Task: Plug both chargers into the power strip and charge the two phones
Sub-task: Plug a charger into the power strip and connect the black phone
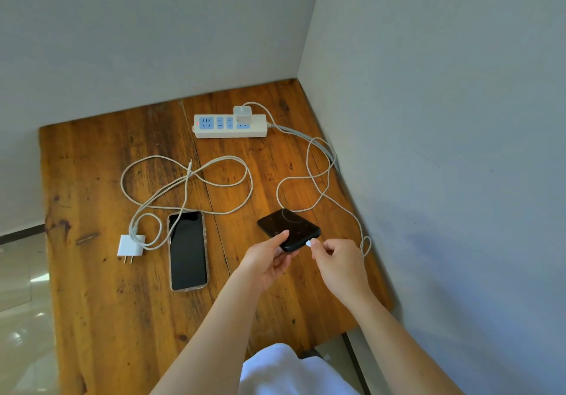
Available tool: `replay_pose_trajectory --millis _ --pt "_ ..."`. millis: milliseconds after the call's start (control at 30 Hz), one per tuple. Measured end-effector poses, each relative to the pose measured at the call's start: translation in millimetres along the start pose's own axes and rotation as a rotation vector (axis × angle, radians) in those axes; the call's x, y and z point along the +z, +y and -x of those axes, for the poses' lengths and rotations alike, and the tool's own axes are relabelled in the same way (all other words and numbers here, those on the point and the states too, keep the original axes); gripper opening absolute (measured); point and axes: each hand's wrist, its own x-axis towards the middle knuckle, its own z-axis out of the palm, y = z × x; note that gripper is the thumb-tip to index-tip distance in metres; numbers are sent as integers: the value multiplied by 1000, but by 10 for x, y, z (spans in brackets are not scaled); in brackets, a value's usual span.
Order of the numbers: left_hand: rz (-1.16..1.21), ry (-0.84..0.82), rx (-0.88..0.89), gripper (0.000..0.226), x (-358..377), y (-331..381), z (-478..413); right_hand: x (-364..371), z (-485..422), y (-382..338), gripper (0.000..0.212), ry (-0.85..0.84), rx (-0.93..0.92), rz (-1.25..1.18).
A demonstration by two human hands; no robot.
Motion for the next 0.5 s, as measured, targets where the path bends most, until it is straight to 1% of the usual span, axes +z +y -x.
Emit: replay_pose_trajectory --millis 233,400,500 --pt "-45 19 38 27 -1 -13 20 16 14 -57 36 13 2 21" --pt "-117 45 115 29 -20 51 50 54 36 -110 34 13 40 -53" --pt "-130 47 126 30 -23 98 75 82 51 -123 32 38 52 -107"
